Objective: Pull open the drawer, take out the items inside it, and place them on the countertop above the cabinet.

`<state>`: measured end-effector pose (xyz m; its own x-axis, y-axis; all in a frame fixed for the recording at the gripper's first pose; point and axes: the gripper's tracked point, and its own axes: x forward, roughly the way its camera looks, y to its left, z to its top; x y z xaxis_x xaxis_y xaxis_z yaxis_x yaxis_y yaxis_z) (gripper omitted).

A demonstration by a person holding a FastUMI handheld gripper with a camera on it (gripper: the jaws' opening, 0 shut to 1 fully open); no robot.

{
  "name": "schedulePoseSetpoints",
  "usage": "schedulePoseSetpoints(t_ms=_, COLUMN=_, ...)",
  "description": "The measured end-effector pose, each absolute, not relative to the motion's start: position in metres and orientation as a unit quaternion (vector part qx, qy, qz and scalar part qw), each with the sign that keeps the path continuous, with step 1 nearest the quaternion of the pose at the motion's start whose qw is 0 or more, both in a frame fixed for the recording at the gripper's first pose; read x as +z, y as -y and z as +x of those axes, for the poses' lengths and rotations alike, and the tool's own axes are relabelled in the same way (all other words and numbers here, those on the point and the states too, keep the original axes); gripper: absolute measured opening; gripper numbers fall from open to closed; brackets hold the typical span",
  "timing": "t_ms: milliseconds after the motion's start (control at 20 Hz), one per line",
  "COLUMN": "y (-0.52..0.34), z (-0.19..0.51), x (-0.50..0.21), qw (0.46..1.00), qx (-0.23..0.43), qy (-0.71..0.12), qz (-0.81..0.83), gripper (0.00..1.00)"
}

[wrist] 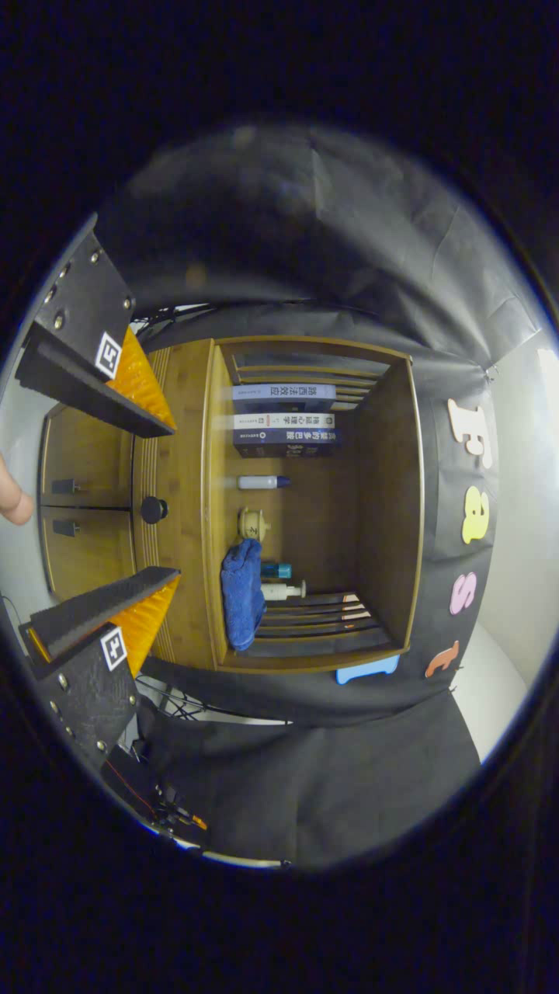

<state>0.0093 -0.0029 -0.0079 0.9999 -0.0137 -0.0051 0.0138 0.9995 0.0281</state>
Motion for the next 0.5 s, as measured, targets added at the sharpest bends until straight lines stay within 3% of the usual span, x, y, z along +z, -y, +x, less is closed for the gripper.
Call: schedulePoseSetpoints(t_ms=500, y=0.018, z=0.086, x=-0.047, qw=1.0, qx=-0.006, qy=-0.016, qz=0.012, gripper=1.0)
